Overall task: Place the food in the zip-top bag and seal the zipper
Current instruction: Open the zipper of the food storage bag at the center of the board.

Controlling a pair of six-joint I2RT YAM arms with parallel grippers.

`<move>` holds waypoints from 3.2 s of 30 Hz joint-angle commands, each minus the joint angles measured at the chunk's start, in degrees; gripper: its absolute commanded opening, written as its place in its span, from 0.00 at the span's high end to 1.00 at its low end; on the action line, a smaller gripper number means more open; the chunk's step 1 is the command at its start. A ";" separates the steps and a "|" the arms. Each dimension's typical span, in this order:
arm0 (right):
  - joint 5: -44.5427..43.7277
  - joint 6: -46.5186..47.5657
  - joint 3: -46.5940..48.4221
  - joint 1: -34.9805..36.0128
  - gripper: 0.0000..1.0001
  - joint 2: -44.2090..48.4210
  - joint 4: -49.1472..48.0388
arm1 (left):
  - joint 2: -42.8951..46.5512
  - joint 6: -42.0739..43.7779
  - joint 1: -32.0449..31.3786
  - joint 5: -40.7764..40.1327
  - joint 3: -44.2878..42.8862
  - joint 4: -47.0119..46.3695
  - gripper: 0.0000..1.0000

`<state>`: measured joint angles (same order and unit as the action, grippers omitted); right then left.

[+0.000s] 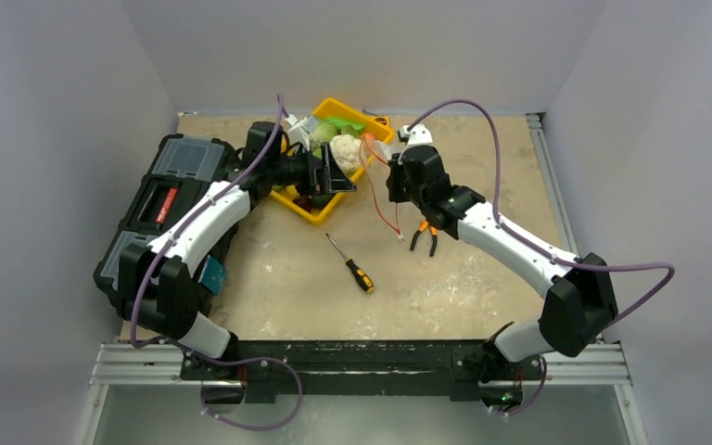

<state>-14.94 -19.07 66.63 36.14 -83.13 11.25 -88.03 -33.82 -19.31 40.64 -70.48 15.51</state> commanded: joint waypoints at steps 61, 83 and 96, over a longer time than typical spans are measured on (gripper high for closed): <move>-8.25 -9.05 9.51 3.26 1.00 -2.52 21.37 | -14.16 11.09 -3.16 -12.25 -17.40 26.08 1.00; -9.53 -2.57 16.37 2.18 1.00 -6.92 23.98 | 0.52 13.21 -1.84 -16.18 -12.67 20.99 0.04; -12.42 5.35 16.56 2.15 1.00 -3.07 16.57 | 5.15 15.09 5.33 -27.15 -8.67 17.61 0.03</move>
<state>-24.58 -16.27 80.79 38.54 -87.88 31.46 -79.35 -19.90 -15.35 16.78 -79.57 33.52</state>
